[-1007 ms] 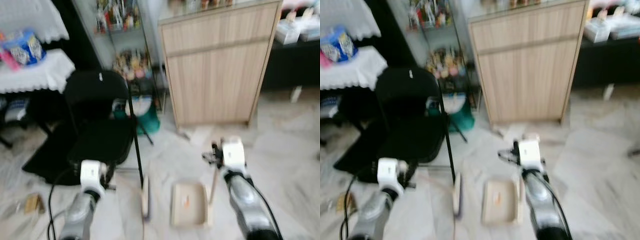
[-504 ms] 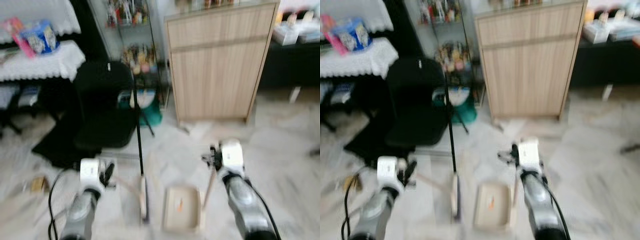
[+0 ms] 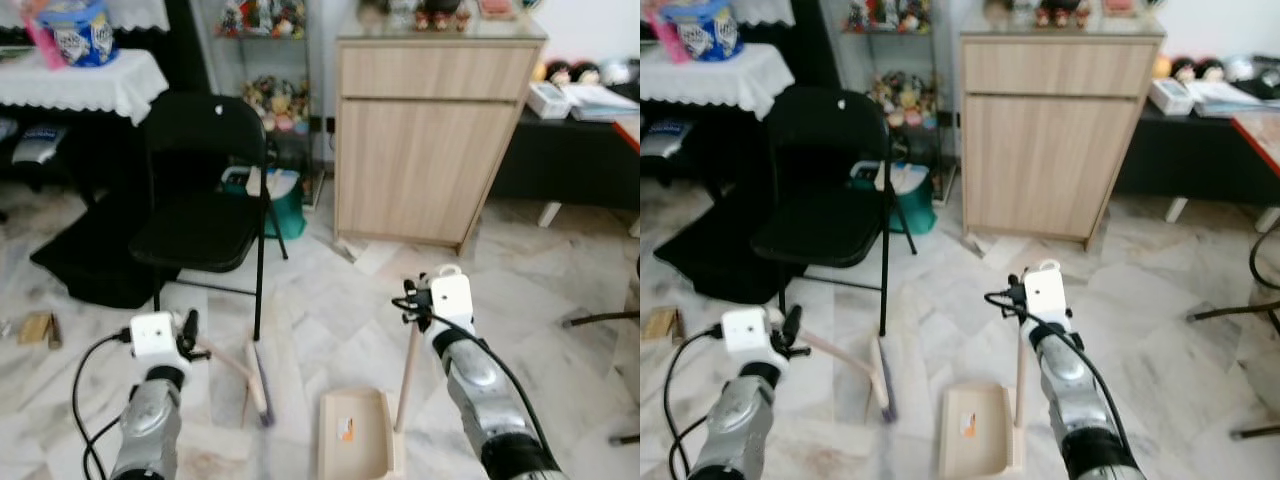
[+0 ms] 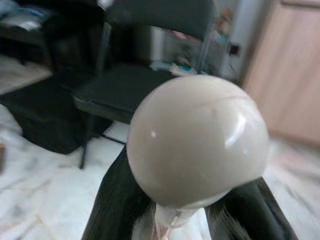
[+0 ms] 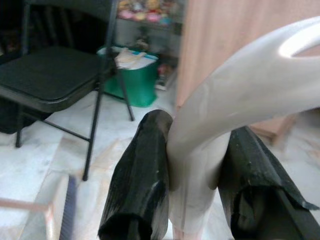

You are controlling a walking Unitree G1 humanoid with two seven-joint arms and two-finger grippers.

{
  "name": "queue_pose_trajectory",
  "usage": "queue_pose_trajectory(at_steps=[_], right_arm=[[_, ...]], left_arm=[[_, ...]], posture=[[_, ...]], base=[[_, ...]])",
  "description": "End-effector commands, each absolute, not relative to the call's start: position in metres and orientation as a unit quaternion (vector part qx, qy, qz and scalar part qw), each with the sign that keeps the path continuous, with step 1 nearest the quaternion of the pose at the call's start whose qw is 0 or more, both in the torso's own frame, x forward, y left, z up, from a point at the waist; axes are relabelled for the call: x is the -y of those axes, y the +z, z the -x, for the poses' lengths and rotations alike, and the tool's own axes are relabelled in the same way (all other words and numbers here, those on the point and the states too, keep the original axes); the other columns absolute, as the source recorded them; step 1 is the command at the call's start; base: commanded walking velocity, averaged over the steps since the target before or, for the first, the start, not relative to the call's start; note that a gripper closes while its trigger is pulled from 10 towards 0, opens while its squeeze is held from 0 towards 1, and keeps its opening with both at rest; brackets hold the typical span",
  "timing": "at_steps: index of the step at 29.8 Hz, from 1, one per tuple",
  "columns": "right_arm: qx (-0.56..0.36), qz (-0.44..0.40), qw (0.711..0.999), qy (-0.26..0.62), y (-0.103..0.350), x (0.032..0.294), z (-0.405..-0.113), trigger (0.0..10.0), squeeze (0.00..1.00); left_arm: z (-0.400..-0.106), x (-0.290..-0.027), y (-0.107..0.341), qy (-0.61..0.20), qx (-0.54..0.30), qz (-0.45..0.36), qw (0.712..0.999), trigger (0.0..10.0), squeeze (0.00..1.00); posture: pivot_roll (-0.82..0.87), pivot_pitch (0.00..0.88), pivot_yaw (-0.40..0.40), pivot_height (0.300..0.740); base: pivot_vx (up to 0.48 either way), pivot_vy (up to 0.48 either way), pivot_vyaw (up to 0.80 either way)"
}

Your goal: Sweep floor

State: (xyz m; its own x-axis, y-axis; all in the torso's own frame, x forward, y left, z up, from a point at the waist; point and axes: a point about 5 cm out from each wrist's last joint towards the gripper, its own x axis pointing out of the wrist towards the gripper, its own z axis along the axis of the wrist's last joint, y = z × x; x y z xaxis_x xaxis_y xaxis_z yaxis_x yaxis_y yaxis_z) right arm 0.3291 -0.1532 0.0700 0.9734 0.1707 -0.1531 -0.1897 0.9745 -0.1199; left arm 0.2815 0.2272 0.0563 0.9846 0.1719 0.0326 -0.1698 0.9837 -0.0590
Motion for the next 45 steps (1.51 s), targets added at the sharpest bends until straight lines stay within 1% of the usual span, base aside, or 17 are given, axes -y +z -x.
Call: queue_pose_trajectory(at_steps=[1, 4, 6, 8, 12, 15, 16, 17, 21, 25, 27, 30, 35, 40, 42, 45], right_arm=[[-0.039, 0.065, 0.991, 0.110, 0.085, 0.142, -0.338, 10.0, 0.00], [-0.031, 0.054, 0.989, 0.132, 0.090, 0.127, -0.344, 10.0, 0.00], [-0.029, 0.052, 0.989, 0.137, 0.091, 0.125, -0.345, 10.0, 0.00], [-0.025, 0.048, 0.988, 0.147, 0.093, 0.119, -0.346, 10.0, 0.00], [-0.024, 0.042, 0.988, 0.150, 0.093, 0.119, -0.348, 10.0, 0.00], [-0.023, 0.037, 0.988, 0.146, 0.095, 0.123, -0.351, 10.0, 0.00], [-0.023, 0.037, 0.988, 0.146, 0.095, 0.123, -0.351, 10.0, 0.00], [-0.019, 0.031, 0.990, 0.138, 0.098, 0.127, -0.353, 10.0, 0.00], [-0.009, 0.035, 0.991, 0.126, 0.103, 0.133, -0.357, 10.0, 0.00], [-0.005, 0.022, 0.994, 0.108, 0.105, 0.131, -0.360, 10.0, 0.00], [-0.003, 0.013, 0.994, 0.107, 0.105, 0.123, -0.360, 10.0, 0.00], [-0.004, 0.010, 0.994, 0.113, 0.104, 0.118, -0.359, 10.0, 0.00], [-0.006, 0.002, 0.992, 0.125, 0.100, 0.107, -0.356, 10.0, 0.00], [0.005, 0.002, 0.993, 0.115, 0.100, 0.107, -0.355, 10.0, 0.00], [0.009, -0.005, 0.995, 0.097, 0.100, 0.110, -0.355, 10.0, 0.00], [0.010, -0.009, 0.996, 0.093, 0.101, 0.110, -0.355, 10.0, 0.00]], left_arm=[[-0.284, -0.241, 0.084, 0.110, 0.089, 0.013, 0.990, 10.0, 0.00], [-0.278, -0.247, 0.093, 0.126, 0.106, -0.003, 0.986, 10.0, 0.00], [-0.277, -0.248, 0.093, 0.128, 0.106, -0.007, 0.986, 10.0, 0.00], [-0.272, -0.250, 0.092, 0.133, 0.105, -0.016, 0.985, 10.0, 0.00], [-0.269, -0.247, 0.092, 0.127, 0.102, -0.034, 0.986, 10.0, 0.00], [-0.272, -0.234, 0.094, 0.096, 0.102, -0.054, 0.989, 10.0, 0.00], [-0.272, -0.234, 0.094, 0.096, 0.102, -0.054, 0.989, 10.0, 0.00], [-0.274, -0.226, 0.094, 0.076, 0.097, -0.069, 0.990, 10.0, 0.00], [-0.274, -0.212, 0.090, 0.030, 0.082, -0.110, 0.990, 10.0, 0.00], [-0.272, -0.208, 0.089, -0.019, 0.073, -0.154, 0.985, 10.0, 0.00], [-0.273, -0.217, 0.094, -0.014, 0.076, -0.152, 0.985, 10.0, 0.00], [-0.274, -0.221, 0.096, -0.006, 0.077, -0.146, 0.986, 10.0, 0.00], [-0.272, -0.220, 0.096, -0.007, 0.074, -0.143, 0.987, 10.0, 0.00], [-0.271, -0.215, 0.091, -0.014, 0.062, -0.133, 0.989, 10.0, 0.00], [-0.277, -0.220, 0.094, 0.004, 0.064, -0.106, 0.992, 10.0, 0.00], [-0.281, -0.224, 0.097, 0.015, 0.069, -0.097, 0.993, 10.0, 0.00]], posture=[[-0.03, 0.000, -0.040, 0.740], [0.03, 0.000, -0.064, 0.740], [0.03, 0.000, -0.064, 0.740], [0.06, 0.000, -0.093, 0.740], [0.08, 0.000, -0.108, 0.740], [0.09, 0.000, -0.113, 0.740], [0.09, 0.000, -0.113, 0.740], [0.09, 0.000, -0.108, 0.740], [0.10, 0.000, -0.079, 0.740], [0.11, 0.000, -0.054, 0.740], [0.11, 0.000, -0.042, 0.740], [0.10, 0.000, -0.040, 0.740], [0.09, 0.000, -0.001, 0.740], [0.08, 0.000, 0.014, 0.740], [0.06, 0.000, 0.027, 0.740], [0.05, 0.000, 0.027, 0.740]], base=[[0.000, 0.000, 0.00], [0.000, 0.000, 0.00], [0.000, 0.000, 0.00], [0.000, 0.000, 0.00], [0.000, 0.000, 0.00], [0.000, 0.000, 0.00], [0.000, 0.000, 0.00], [0.000, 0.000, 0.00], [0.000, 0.000, 0.00], [0.000, 0.000, 0.00], [0.000, 0.000, 0.00], [0.000, 0.000, 0.00], [0.000, 0.000, 0.00], [0.000, 0.000, 0.00], [0.000, 0.000, 0.80], [0.000, 0.000, 0.80]])
